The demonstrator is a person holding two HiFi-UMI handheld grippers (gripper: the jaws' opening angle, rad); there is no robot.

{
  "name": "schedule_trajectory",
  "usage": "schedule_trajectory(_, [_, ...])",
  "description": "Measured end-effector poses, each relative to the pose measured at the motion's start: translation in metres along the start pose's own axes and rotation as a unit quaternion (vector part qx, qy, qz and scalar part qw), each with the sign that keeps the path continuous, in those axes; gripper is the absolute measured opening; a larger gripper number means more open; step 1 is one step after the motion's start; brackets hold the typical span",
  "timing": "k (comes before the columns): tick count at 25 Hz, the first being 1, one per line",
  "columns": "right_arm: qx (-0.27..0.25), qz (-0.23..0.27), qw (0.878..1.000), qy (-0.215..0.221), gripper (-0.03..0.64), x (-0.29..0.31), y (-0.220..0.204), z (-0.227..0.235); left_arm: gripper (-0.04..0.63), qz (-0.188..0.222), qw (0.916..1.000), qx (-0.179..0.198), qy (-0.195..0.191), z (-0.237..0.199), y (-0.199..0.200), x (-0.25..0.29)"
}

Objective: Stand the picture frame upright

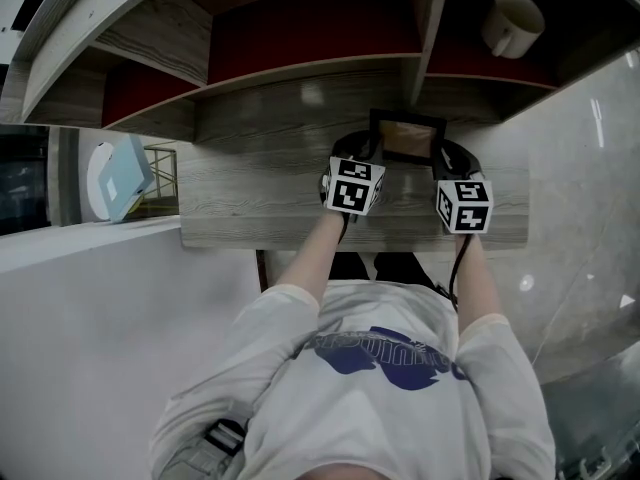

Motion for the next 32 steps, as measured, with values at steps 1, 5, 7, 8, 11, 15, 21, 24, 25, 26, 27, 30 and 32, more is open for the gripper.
schedule_trajectory(1, [-0.005, -0.001, 1.000, -0.001, 0.074, 0.001, -0.001, 0.000, 0.086, 0.000, 1.0000, 0.000, 0.000, 0.000, 0.000, 0.001])
schedule_trajectory(5, [-0.021, -0.004, 1.000, -0.002, 0.075, 0.005, -0.002, 0.002, 0.087, -0.003, 1.0000, 0.001, 0.001, -0.001, -0.003, 0.004])
schedule_trajectory(7, [-0.024, -0.003, 1.000, -0.004, 0.075, 0.007, -0.001, 0.003, 0.089, 0.000, 1.0000, 0.002, 0.001, -0.001, -0.002, 0.005])
schedule_trajectory(8, [-0.026, -0.003, 1.000, -0.005, 0.075, 0.008, -0.001, 0.003, 0.088, 0.001, 1.0000, 0.003, 0.001, -0.002, -0.001, 0.006])
schedule_trajectory(11, [-0.032, -0.003, 0.999, -0.009, 0.075, 0.010, -0.001, 0.005, 0.089, 0.006, 0.9999, 0.009, 0.000, -0.002, 0.002, 0.008])
schedule_trajectory(15, [-0.038, -0.001, 0.999, -0.013, 0.075, 0.012, -0.001, 0.008, 0.089, 0.017, 0.9997, 0.018, -0.003, -0.001, 0.004, 0.014])
schedule_trajectory(21, [-0.055, 0.000, 0.998, -0.020, 0.078, 0.015, -0.001, 0.010, 0.091, 0.025, 0.9993, 0.026, -0.002, 0.000, 0.002, 0.018])
schedule_trajectory(24, [-0.067, 0.001, 0.998, -0.022, 0.078, 0.017, 0.000, 0.011, 0.091, 0.033, 0.9991, 0.026, -0.004, -0.001, 0.000, 0.023])
schedule_trajectory(25, [-0.070, 0.001, 0.997, -0.023, 0.078, 0.017, 0.000, 0.011, 0.091, 0.036, 0.9990, 0.027, -0.003, -0.001, 0.000, 0.023])
schedule_trajectory(26, [-0.073, 0.001, 0.997, -0.024, 0.078, 0.018, 0.000, 0.011, 0.091, 0.038, 0.9989, 0.028, -0.003, -0.001, 0.001, 0.024])
schedule_trajectory(27, [-0.074, 0.002, 0.997, -0.025, 0.078, 0.018, 0.000, 0.011, 0.091, 0.040, 0.9988, 0.029, -0.001, -0.002, 0.001, 0.024])
schedule_trajectory(30, [-0.080, 0.005, 0.996, -0.030, 0.080, 0.020, 0.001, 0.011, 0.091, 0.041, 0.9987, 0.031, 0.003, -0.003, 0.003, 0.024])
schedule_trajectory(32, [-0.085, 0.006, 0.996, -0.032, 0.080, 0.020, 0.001, 0.011, 0.091, 0.039, 0.9986, 0.034, 0.003, -0.002, 0.003, 0.025])
Point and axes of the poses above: the fingertips, and each gripper's own axes: x forward along the fingers, z to its right, y out of its top, the point moved 1 cm from there along -x, backward along the fingers, and after that the axes turned 2 degrees about -x, right-handed, at the moved point
